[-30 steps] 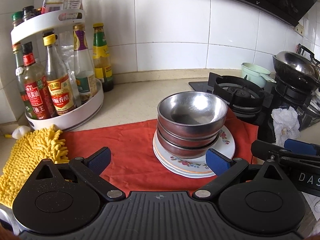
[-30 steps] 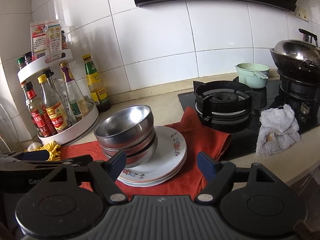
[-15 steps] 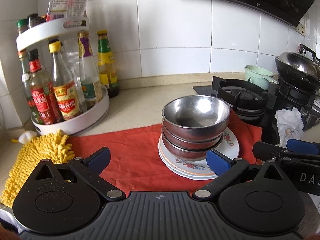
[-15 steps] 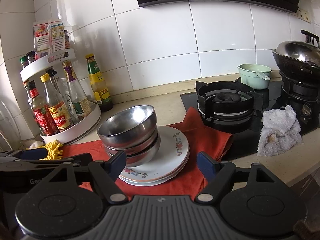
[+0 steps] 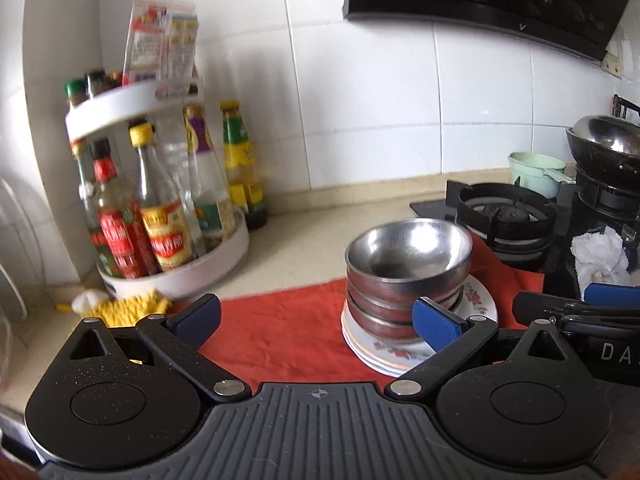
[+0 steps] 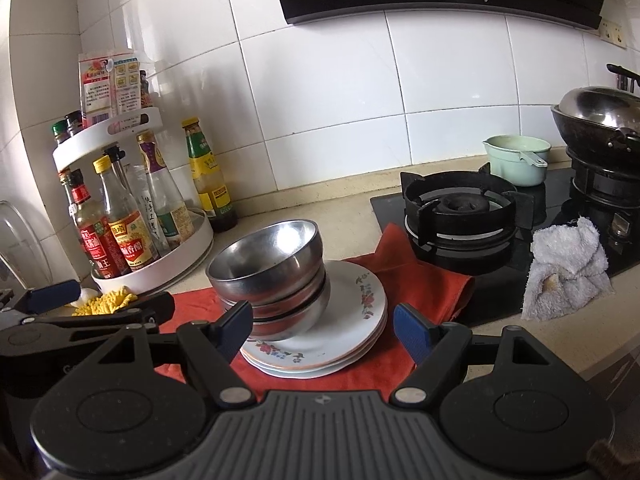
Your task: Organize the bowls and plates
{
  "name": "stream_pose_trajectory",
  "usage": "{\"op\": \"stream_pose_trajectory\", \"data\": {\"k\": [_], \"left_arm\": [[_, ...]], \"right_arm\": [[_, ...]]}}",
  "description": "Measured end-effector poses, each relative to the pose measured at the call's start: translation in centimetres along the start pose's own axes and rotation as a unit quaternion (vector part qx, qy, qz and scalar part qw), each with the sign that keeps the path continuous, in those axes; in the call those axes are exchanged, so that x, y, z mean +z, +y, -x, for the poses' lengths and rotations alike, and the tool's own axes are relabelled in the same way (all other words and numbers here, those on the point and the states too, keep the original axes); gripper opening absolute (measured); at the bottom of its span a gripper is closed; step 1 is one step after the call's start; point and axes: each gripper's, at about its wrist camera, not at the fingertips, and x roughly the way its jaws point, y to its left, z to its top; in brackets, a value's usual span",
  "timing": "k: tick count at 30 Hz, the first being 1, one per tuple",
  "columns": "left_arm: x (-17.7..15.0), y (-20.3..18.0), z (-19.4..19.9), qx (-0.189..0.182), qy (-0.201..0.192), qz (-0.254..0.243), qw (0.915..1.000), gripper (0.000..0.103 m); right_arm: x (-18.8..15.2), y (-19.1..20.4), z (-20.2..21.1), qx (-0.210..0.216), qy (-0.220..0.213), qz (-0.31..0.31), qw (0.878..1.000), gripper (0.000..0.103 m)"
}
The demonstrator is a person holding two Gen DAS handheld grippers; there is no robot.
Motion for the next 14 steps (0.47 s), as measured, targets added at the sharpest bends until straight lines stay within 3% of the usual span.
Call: {"op": "stream_pose_trajectory", "data": {"k": [14], "left_arm": [[-0.17, -0.18, -0.34, -0.008, -0.008, -0.019, 0.9998, 0.103]], "right_arm": [[-0.09, -0.08, -0.31, 0.002, 0.007, 0.001, 1.000, 0.074]]}}
